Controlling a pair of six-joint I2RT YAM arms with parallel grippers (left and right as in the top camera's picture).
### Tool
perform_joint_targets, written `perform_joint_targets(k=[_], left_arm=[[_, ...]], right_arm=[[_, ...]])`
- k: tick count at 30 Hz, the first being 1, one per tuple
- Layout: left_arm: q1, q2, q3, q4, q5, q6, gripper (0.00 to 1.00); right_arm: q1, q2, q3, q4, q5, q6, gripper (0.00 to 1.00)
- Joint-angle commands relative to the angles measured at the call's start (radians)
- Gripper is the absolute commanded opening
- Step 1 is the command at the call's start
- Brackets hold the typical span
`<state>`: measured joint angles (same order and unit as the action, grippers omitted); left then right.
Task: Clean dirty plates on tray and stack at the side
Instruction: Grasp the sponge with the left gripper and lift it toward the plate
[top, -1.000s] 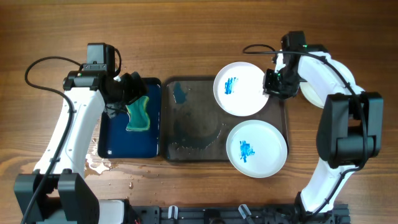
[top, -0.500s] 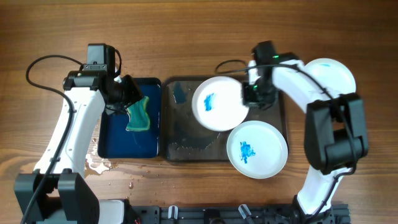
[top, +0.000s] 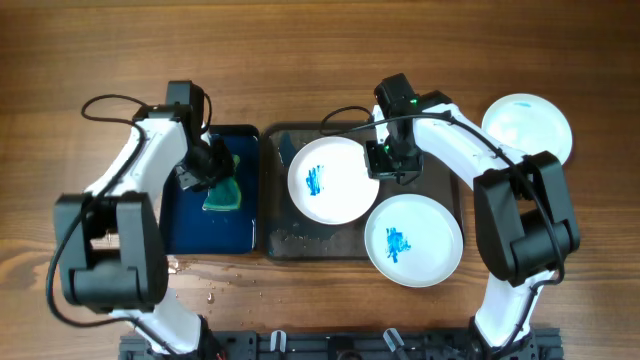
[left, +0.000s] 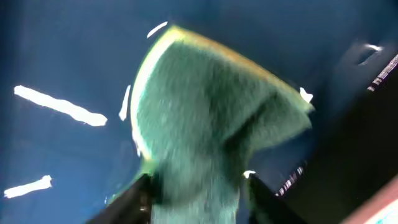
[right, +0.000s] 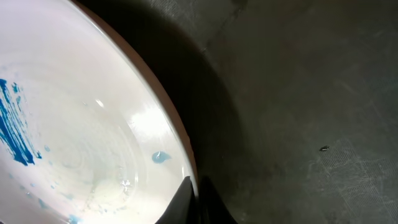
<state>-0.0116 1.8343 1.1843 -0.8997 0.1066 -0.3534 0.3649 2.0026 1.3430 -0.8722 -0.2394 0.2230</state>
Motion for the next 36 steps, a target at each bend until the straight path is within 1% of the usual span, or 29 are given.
perform_joint_targets(k=[1, 3, 4, 5, 8, 11, 13, 15, 16, 17, 18, 19, 21, 23, 26, 28, 30, 31, 32, 33, 34, 35, 36], left_arm=[[-0.003, 0.057, -0.006, 0.034, -0.018, 0.063, 0.47], [-0.003, 0.060, -0.006, 0.045, -0.018, 0.066, 0.49], [-0.003, 0.060, -0.006, 0.049, -0.018, 0.084, 0.41], [-0.003, 0.060, -0.006, 0.053, -0.018, 0.089, 0.05], [-0.003, 0.059, -0.006, 0.058, -0.001, 0.088, 0.04], [-0.003, 0.043, -0.006, 0.058, 0.074, 0.072, 0.04], [-0.004, -0.009, -0.006, 0.058, 0.075, 0.050, 0.04], [-0.010, -0.104, -0.006, 0.058, 0.021, 0.051, 0.04], [-0.026, -0.175, -0.006, 0.051, -0.072, 0.050, 0.04], [-0.048, -0.230, -0.006, 0.040, -0.200, 0.026, 0.04], [-0.068, -0.261, -0.006, 0.033, -0.289, 0.007, 0.04], [-0.107, -0.295, -0.006, 0.026, -0.435, -0.006, 0.04], [-0.177, -0.305, -0.006, 0.024, -0.627, -0.053, 0.04], [-0.274, -0.301, -0.006, 0.023, -0.813, -0.135, 0.04], [-0.361, -0.301, -0.006, 0.020, -1.011, -0.220, 0.04], [-0.375, -0.301, -0.006, 0.009, -1.051, -0.253, 0.04], [-0.375, -0.301, -0.006, 0.008, -1.047, -0.258, 0.04], [-0.375, -0.301, -0.006, 0.005, -0.992, -0.257, 0.04], [-0.371, -0.301, -0.006, -0.001, -0.857, -0.253, 0.04], [-0.360, -0.301, -0.006, 0.000, -0.672, -0.219, 0.04], [-0.338, -0.301, -0.006, 0.008, -0.393, -0.144, 0.04], [-0.325, -0.301, -0.006, 0.013, -0.230, -0.112, 0.04], [-0.317, -0.301, -0.006, 0.014, -0.131, -0.092, 0.04]], right_arm=[[0.001, -0.013, -0.008, -0.004, -0.008, 0.015, 0.04], [0.001, -0.013, -0.008, -0.005, -0.008, 0.015, 0.05], [0.001, -0.013, -0.008, -0.005, -0.009, 0.015, 0.05], [0.001, -0.013, -0.008, -0.004, -0.008, 0.015, 0.04], [0.001, -0.013, -0.008, -0.007, -0.009, 0.015, 0.05], [0.001, -0.013, -0.008, -0.011, -0.009, 0.015, 0.04], [0.001, -0.013, -0.008, -0.013, -0.008, 0.014, 0.04], [0.001, -0.013, -0.008, -0.014, -0.008, 0.013, 0.04], [0.001, -0.013, -0.008, -0.013, -0.008, 0.013, 0.05], [0.001, -0.013, -0.008, -0.011, -0.008, 0.013, 0.04], [0.001, -0.013, -0.008, -0.011, -0.008, 0.013, 0.05], [0.001, -0.013, -0.008, -0.011, -0.008, 0.013, 0.05], [0.001, -0.013, -0.008, -0.011, -0.008, 0.013, 0.05], [0.001, -0.013, -0.008, -0.011, -0.008, 0.013, 0.04], [0.001, -0.013, -0.008, -0.016, -0.008, 0.013, 0.05], [0.001, -0.013, -0.008, -0.016, -0.008, 0.015, 0.04], [0.001, -0.013, -0.008, -0.016, -0.008, 0.015, 0.05], [0.001, -0.013, -0.008, -0.016, -0.008, 0.014, 0.04], [0.001, -0.013, -0.008, -0.015, -0.013, 0.014, 0.05], [0.001, -0.013, -0.008, -0.014, -0.024, 0.014, 0.04], [0.001, -0.013, -0.008, -0.010, -0.024, 0.016, 0.04], [0.001, -0.013, -0.008, -0.007, -0.028, 0.016, 0.05], [0.000, -0.013, -0.008, -0.002, -0.047, 0.015, 0.04]])
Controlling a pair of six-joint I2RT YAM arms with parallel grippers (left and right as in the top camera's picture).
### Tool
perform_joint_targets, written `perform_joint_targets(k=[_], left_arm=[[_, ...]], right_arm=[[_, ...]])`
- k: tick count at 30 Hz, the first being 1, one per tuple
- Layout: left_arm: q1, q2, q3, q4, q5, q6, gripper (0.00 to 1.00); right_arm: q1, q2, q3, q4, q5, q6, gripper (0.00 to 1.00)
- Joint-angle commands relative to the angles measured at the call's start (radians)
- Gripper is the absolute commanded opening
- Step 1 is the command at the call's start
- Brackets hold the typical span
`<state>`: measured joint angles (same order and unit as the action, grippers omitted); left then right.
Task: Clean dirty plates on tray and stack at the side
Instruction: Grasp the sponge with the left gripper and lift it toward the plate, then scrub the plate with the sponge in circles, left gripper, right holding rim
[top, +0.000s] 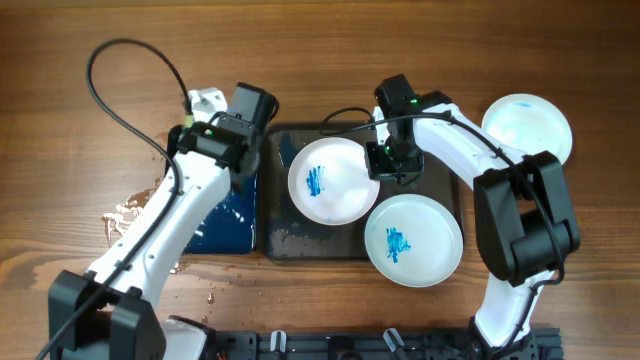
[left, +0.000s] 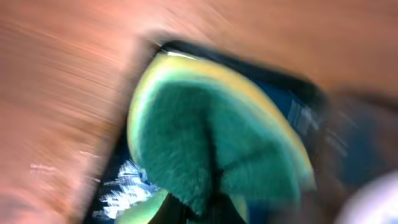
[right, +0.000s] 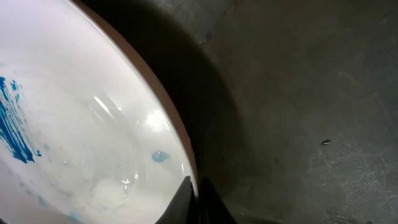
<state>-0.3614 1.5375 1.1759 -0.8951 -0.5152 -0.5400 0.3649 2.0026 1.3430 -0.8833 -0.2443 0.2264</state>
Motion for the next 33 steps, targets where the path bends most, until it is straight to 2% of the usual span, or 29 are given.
perform_joint_targets(k=[1, 3, 5, 10, 13, 17, 19, 20, 22, 24, 26, 29, 33], left_arm=[[0.040, -0.004, 0.002, 0.013, 0.607, 0.124, 0.04], [0.050, -0.004, 0.002, 0.042, 0.921, 0.192, 0.04], [0.049, -0.004, 0.002, 0.091, 1.073, 0.196, 0.04], [0.021, 0.071, 0.002, 0.153, 1.078, 0.188, 0.04], [-0.030, 0.225, 0.002, 0.214, 1.029, 0.153, 0.04], [-0.082, 0.467, 0.002, 0.369, 1.030, 0.097, 0.04], [-0.087, 0.521, 0.002, 0.380, 1.022, 0.087, 0.04], [-0.085, 0.537, 0.002, 0.366, 0.974, 0.078, 0.04], [-0.077, 0.546, 0.002, 0.293, 0.788, -0.004, 0.04], [-0.057, 0.546, 0.002, 0.154, 0.515, -0.108, 0.04], [-0.045, 0.546, 0.002, 0.081, 0.354, -0.156, 0.04], [-0.043, 0.546, 0.002, 0.044, 0.240, -0.187, 0.04], [-0.043, 0.546, 0.002, 0.016, 0.170, -0.228, 0.04]], right_arm=[[0.000, -0.013, -0.008, 0.016, -0.066, 0.012, 0.04], [0.001, -0.013, -0.008, 0.024, -0.097, 0.056, 0.04], [0.001, -0.013, -0.008, 0.032, -0.101, 0.064, 0.05], [0.001, -0.013, -0.008, 0.034, -0.101, 0.062, 0.05], [0.001, -0.013, -0.008, 0.032, -0.101, 0.062, 0.05], [0.001, -0.013, -0.008, 0.030, -0.101, 0.062, 0.05], [0.001, -0.013, -0.008, 0.031, -0.100, 0.063, 0.05], [0.001, -0.013, -0.008, 0.030, -0.100, 0.063, 0.04], [0.001, -0.013, -0.008, 0.029, -0.100, 0.064, 0.05], [0.001, -0.013, -0.008, 0.027, -0.100, 0.065, 0.05], [0.001, -0.013, -0.008, 0.027, -0.100, 0.065, 0.04], [0.000, -0.013, -0.008, 0.026, -0.092, 0.075, 0.04], [0.001, -0.013, -0.008, 0.021, -0.089, 0.091, 0.04]])
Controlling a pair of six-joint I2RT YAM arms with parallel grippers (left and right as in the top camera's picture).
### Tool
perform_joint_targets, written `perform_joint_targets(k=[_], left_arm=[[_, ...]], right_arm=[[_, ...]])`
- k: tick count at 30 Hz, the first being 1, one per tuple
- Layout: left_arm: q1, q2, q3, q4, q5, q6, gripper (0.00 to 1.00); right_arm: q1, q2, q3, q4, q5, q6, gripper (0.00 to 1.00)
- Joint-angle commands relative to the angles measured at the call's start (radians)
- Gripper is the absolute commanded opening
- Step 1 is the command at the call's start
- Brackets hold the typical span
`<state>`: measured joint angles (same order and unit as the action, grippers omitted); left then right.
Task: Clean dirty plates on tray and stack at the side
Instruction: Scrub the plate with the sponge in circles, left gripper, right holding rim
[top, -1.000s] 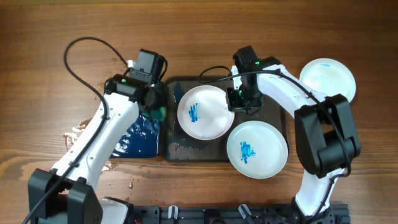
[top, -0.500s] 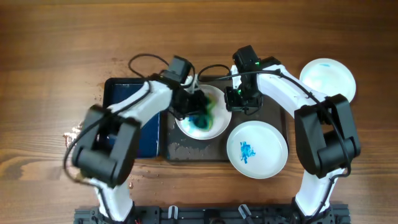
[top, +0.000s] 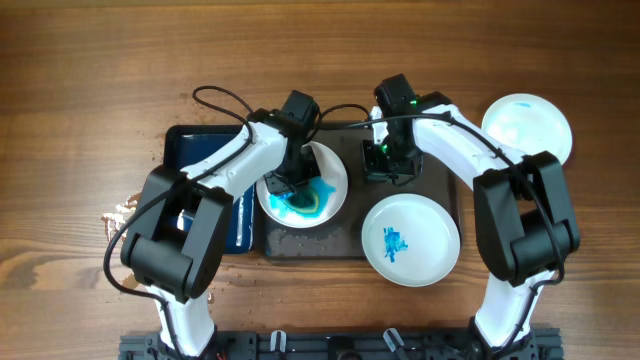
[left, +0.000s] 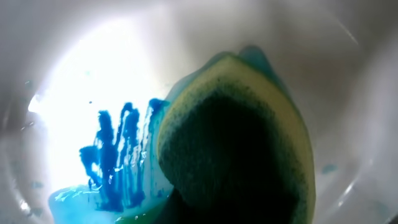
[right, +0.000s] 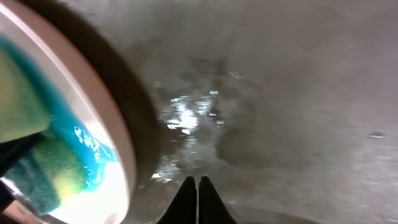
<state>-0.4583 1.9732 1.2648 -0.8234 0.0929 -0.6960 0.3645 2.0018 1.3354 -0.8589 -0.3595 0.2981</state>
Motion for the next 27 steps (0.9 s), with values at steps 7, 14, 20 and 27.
perform_joint_targets(k=[7, 14, 20, 27], left_arm=[[0.015, 0.110, -0.087, 0.016, -0.279, 0.032, 0.04], [-0.030, 0.110, -0.087, 0.152, 0.046, 0.196, 0.04], [-0.031, 0.110, -0.087, 0.170, 0.148, 0.219, 0.04], [-0.031, 0.110, -0.087, 0.170, 0.187, 0.218, 0.04]], right_arm=[[0.001, -0.012, 0.000, 0.010, -0.061, -0.033, 0.56], [0.004, -0.012, -0.002, 0.066, -0.140, -0.006, 0.36], [0.018, 0.019, -0.003, 0.119, -0.139, 0.042, 0.35], [0.066, 0.117, -0.003, 0.160, -0.135, 0.072, 0.09]])
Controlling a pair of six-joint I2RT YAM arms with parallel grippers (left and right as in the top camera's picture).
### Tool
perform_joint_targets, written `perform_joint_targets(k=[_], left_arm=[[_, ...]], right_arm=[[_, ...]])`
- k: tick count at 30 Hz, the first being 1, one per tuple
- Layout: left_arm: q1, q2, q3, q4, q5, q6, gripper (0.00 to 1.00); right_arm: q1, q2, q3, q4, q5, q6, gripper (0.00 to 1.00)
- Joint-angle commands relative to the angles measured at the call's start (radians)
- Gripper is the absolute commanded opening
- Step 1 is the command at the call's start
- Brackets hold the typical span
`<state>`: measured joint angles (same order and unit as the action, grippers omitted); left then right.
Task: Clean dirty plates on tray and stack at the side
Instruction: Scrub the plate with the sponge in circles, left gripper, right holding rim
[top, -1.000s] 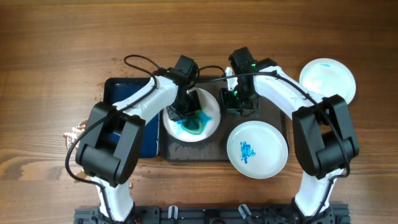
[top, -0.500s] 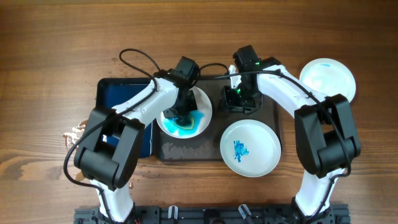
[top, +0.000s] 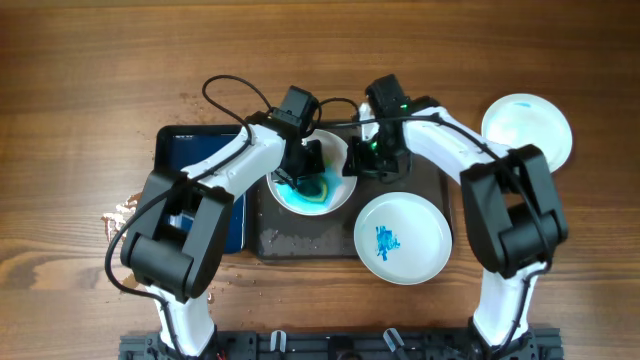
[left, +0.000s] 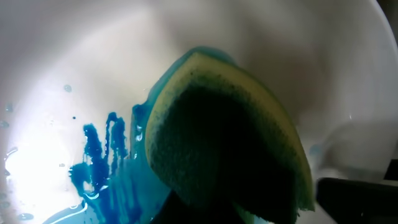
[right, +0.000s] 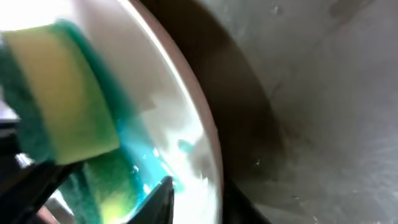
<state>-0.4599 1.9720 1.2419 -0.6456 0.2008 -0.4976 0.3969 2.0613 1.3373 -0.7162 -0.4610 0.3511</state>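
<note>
A white plate (top: 308, 182) smeared with blue lies on the dark tray (top: 300, 243). My left gripper (top: 303, 165) is shut on a green-and-yellow sponge (left: 224, 143) and presses it into that plate (left: 93, 50), with wet blue paint to its left. The left fingers are hidden under the sponge. My right gripper (right: 202, 199) is open at the plate's right rim (right: 208, 143), one finger inside the plate and one outside. A second plate (top: 402, 238) with a blue mark overhangs the tray's front right corner. A clean white plate (top: 527, 127) sits on the table at the far right.
A blue tray (top: 195, 170) holding water sits left of the dark tray. Spilled water lies on the wood (top: 120, 212) further left. Cables loop above both arms.
The sponge has shifted to the right inside the plate and the blue has spread. My right gripper was shut beside the plate's rim; now it is open astride that rim.
At first my left gripper held the sponge in the blue water tray while my right pinched the plate's rim. Then the sponge was over that tray's far right corner. Later it was on the plate, which had shifted left, and now it is further right.
</note>
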Motion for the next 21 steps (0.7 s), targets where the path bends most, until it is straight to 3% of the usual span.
perform_joint_targets(k=[1, 4, 7, 14, 21], left_arm=[[-0.029, 0.111, -0.064, -0.008, 0.079, 0.020, 0.04], [-0.029, 0.111, -0.064, -0.021, 0.072, 0.019, 0.04], [-0.028, 0.111, -0.064, -0.106, -0.142, -0.089, 0.04], [-0.026, 0.111, -0.064, -0.223, -0.394, -0.210, 0.04], [-0.026, -0.034, -0.059, -0.227, -0.329, -0.137, 0.04]], right_arm=[[0.035, 0.061, -0.005, 0.022, -0.028, 0.035, 0.05], [0.035, 0.061, -0.005, 0.023, 0.006, 0.048, 0.05], [0.035, 0.061, -0.005, 0.012, 0.019, 0.043, 0.05], [0.035, 0.061, -0.004, -0.010, 0.059, 0.068, 0.05], [0.035, 0.061, -0.005, -0.011, 0.058, 0.068, 0.05]])
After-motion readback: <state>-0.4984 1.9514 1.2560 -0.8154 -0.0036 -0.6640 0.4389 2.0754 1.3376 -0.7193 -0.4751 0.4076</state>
